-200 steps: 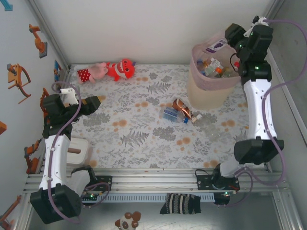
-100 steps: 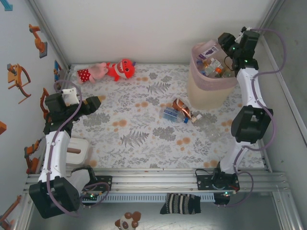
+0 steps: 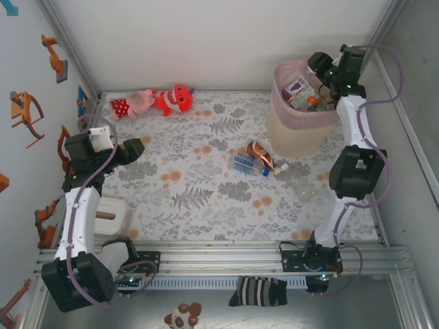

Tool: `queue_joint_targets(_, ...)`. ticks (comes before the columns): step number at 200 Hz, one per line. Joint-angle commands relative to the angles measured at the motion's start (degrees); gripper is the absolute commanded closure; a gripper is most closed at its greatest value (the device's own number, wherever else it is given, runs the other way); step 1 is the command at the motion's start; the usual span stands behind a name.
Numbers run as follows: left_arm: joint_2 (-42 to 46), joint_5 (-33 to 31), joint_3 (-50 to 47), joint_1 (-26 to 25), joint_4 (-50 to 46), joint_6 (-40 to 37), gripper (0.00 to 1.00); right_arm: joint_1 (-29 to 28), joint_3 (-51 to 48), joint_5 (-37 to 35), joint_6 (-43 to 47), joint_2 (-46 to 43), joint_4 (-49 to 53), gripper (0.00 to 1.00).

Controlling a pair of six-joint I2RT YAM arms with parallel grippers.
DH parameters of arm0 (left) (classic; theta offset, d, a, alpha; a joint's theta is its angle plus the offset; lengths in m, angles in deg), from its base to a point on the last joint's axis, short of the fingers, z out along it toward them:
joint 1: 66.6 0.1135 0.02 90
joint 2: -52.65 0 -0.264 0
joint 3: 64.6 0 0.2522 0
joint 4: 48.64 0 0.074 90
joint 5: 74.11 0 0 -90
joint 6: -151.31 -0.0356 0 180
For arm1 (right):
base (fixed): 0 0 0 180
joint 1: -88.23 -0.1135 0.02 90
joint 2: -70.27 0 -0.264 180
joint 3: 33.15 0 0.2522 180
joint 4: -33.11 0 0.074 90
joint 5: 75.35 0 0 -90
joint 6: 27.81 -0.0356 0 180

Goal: Put the plastic bottles in the bin

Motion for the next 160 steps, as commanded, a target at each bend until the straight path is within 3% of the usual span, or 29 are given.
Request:
queue_joint_targets(1, 0.27, 0.27, 1.60, 0.40, -0.44, -1.33, 0.29, -0.02, 3.24, -4.37, 5.34, -4.37, 3.34, 0.37)
queue_joint_targets(36, 0.55, 0.27, 1.59, 0.40, -0.35, -1.27, 0.29, 0.00, 3.85, -5.56, 8.09, -7.14, 5.10, 0.38)
queue_joint_targets(92, 0.85, 0.25, 1.46, 0.42, -0.26, -1.09, 0.29, -1.56, 7.73, 4.50, 6.78, -3.31, 6.67, 0.63)
queue_joint_targets(160, 0.90, 0.26, 1.42, 0.41, -0.14, -0.98, 0.29, -3.88, 8.11, 4.12, 7.90, 4.72, 12.09, 0.77)
